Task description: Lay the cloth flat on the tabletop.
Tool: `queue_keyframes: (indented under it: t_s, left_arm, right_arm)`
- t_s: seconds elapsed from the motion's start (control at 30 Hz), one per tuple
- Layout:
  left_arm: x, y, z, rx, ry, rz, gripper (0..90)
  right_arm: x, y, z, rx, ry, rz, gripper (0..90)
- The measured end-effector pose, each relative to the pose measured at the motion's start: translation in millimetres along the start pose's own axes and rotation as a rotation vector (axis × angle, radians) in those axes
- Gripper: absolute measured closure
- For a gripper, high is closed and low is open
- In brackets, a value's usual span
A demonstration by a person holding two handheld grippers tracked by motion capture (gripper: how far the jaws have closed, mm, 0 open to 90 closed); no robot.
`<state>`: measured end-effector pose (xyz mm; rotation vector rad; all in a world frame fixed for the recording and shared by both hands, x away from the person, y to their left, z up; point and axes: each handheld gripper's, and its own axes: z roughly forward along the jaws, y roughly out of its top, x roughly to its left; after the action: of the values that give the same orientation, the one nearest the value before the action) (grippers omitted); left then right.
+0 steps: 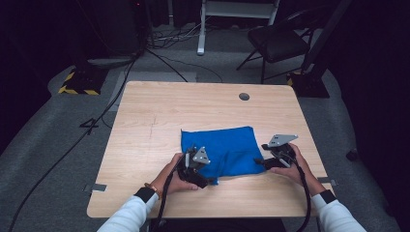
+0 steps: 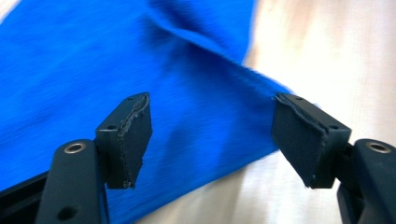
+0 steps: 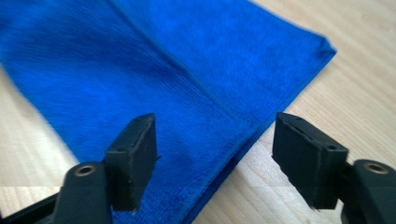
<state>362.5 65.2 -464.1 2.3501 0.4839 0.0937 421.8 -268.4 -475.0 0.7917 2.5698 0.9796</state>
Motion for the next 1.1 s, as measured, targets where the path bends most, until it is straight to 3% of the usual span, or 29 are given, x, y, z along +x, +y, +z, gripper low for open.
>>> queue_keyframes:
  t_s: [0.17,0.23,0.27,0.33,0.37,0.43,0.47,0.57,0.63,0.73,0.83,0.97,1.03,1.1]
  left_arm:
    - [-6.0,-1.1,0.7,-0.002,-0.028,-0.005,28.1]
    - [-10.4,0.0,4.8,0.019,-0.028,0.019,29.2]
    - [-13.6,0.4,10.2,0.03,-0.038,0.029,29.4]
    - [-14.9,0.1,13.1,0.038,-0.028,0.032,31.0]
    - [-15.3,-0.6,16.0,0.042,-0.024,0.023,31.7]
    - [-14.2,-2.2,20.0,0.058,-0.006,0.025,46.9]
    - [-13.2,-3.1,21.9,0.07,0.019,0.02,48.6]
    - [-6.8,-5.9,24.1,0.071,0.067,0.016,67.9]
    - [3.0,-7.3,24.3,0.065,0.082,0.005,75.8]
    - [7.7,-6.5,24.6,0.064,0.102,0.006,80.4]
    - [14.0,-5.1,26.7,0.06,0.106,0.037,80.9]
    - [30.2,-0.9,28.9,0.06,0.134,0.025,81.0]
    - [45.4,2.1,31.2,0.05,0.143,-0.009,81.3]
    - [49.8,3.3,31.7,0.053,0.156,-0.009,81.2]
  right_arm:
    - [-2.0,-4.6,6.8,0.031,0.042,0.031,37.1]
    - [-0.9,-6.2,8.0,0.032,0.058,0.031,41.5]
    - [0.5,-6.4,9.1,0.037,0.072,0.023,51.6]
    - [1.7,-6.4,9.3,0.037,0.078,0.017,54.9]
    - [3.9,-6.3,8.8,0.038,0.083,0.008,62.3]
    - [6.3,-6.6,7.4,0.033,0.089,-0.016,73.1]
    - [7.1,-6.9,7.3,0.036,0.086,-0.021,76.4]
    - [9.0,-5.9,7.5,0.035,0.065,-0.044,84.6]
    - [8.5,-5.0,8.7,0.034,0.053,-0.043,86.8]
    - [6.8,-4.6,10.4,0.027,0.046,-0.038,87.5]
    - [4.4,-3.0,12.7,0.023,0.024,-0.033,88.1]
    - [-3.2,2.0,19.9,0.012,-0.019,-0.032,88.4]
    - [-7.6,4.7,23.2,0.011,-0.037,-0.027,88.5]
    - [-12.4,6.8,26.6,0.003,-0.05,-0.017,88.5]
